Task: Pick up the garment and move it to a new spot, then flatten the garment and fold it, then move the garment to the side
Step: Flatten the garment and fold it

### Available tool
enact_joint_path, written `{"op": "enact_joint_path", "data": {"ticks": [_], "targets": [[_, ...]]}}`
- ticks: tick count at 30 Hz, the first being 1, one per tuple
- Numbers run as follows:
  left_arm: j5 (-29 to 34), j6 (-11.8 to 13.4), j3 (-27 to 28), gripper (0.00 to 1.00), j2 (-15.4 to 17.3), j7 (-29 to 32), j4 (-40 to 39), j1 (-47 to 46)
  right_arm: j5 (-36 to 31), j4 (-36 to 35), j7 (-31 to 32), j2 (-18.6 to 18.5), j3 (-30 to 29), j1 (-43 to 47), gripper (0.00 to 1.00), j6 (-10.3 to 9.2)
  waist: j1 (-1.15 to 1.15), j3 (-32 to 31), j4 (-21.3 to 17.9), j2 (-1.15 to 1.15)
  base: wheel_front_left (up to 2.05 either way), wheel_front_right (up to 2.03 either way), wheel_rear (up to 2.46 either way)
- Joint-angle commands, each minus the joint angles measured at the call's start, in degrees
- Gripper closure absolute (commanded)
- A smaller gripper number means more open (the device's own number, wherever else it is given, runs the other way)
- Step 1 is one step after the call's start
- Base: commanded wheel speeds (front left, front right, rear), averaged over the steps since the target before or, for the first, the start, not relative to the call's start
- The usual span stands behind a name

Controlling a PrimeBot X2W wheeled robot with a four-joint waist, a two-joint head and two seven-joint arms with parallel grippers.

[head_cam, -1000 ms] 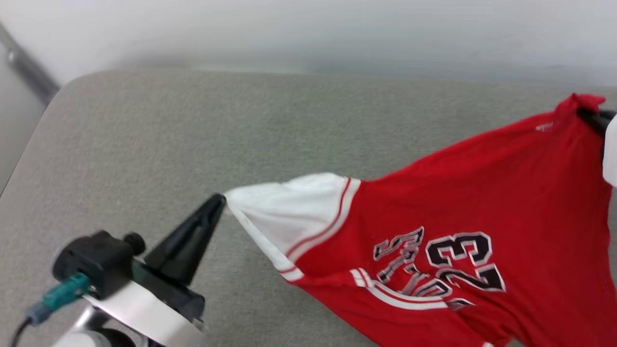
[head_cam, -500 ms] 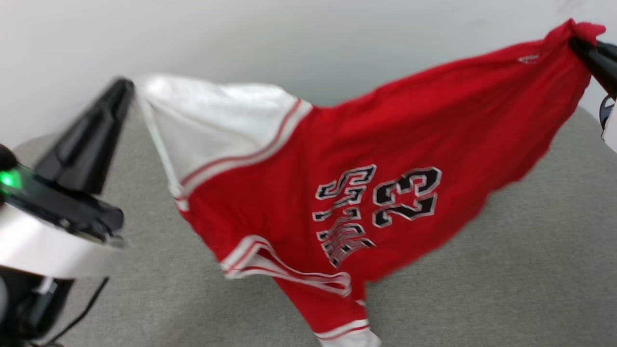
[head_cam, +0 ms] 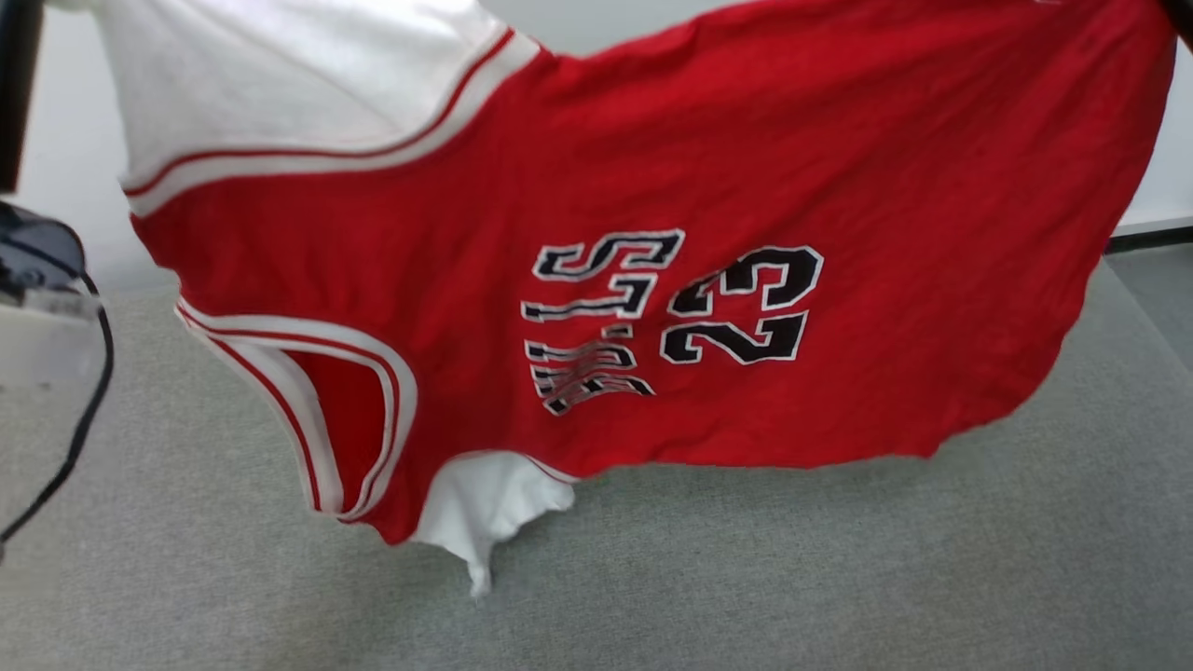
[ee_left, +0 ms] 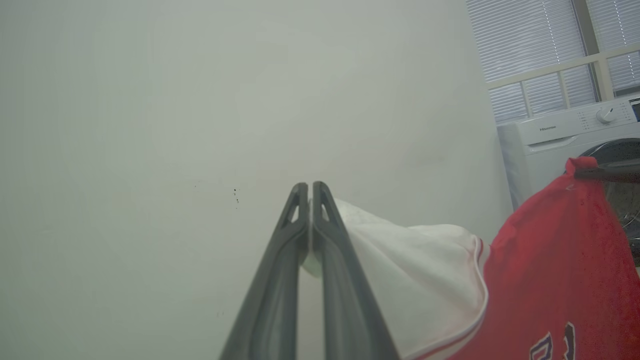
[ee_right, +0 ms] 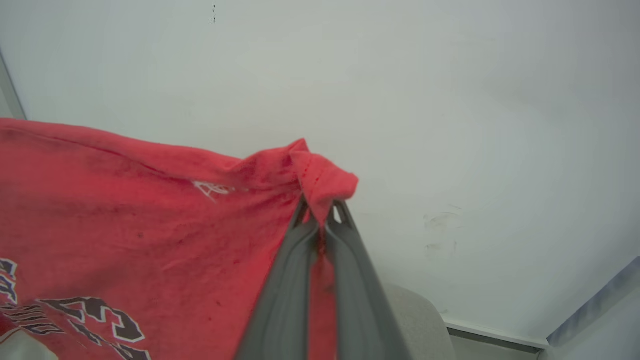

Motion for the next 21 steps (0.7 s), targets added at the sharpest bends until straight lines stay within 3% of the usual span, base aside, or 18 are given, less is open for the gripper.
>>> {"op": "enact_joint_path", "data": {"ticks": [1, 7, 14, 21], "targets": [[-0.7, -0.2, 0.4, 1.00, 0.3, 0.7, 0.6, -1.9, -0.3, -0.5, -0.2, 0.7, -0.7, -0.6, 1.00, -0.03, 0.00, 0.3, -0.6, 0.00, 0.00, 0.00, 0.00], [-2.2, -1.2, 1.1, 1.00, 0.9, 3.3, 2.5, -8.0, -0.6, -1.5, -0.6, 1.6, -2.0, -1.5, 1.00, -0.03, 0.00, 2.7, -1.6, 0.00, 0.00, 0.00, 0.00], [-2.9, -4.8, -0.2, 1.00, 2.0, 7.5, 6.5, -18.2, -2.2, -1.9, -2.1, 2.8, -3.3, -5.1, 1.00, -0.04, 0.00, 9.7, -2.0, 0.00, 0.00, 0.00, 0.00], [-0.1, -8.7, -3.9, 1.00, -1.1, 11.0, 15.6, -35.7, -6.6, 1.7, -6.8, 4.4, -3.5, -13.1, 1.00, -0.04, 0.00, 19.5, -1.2, 0.00, 0.00, 0.00, 0.00]]}}
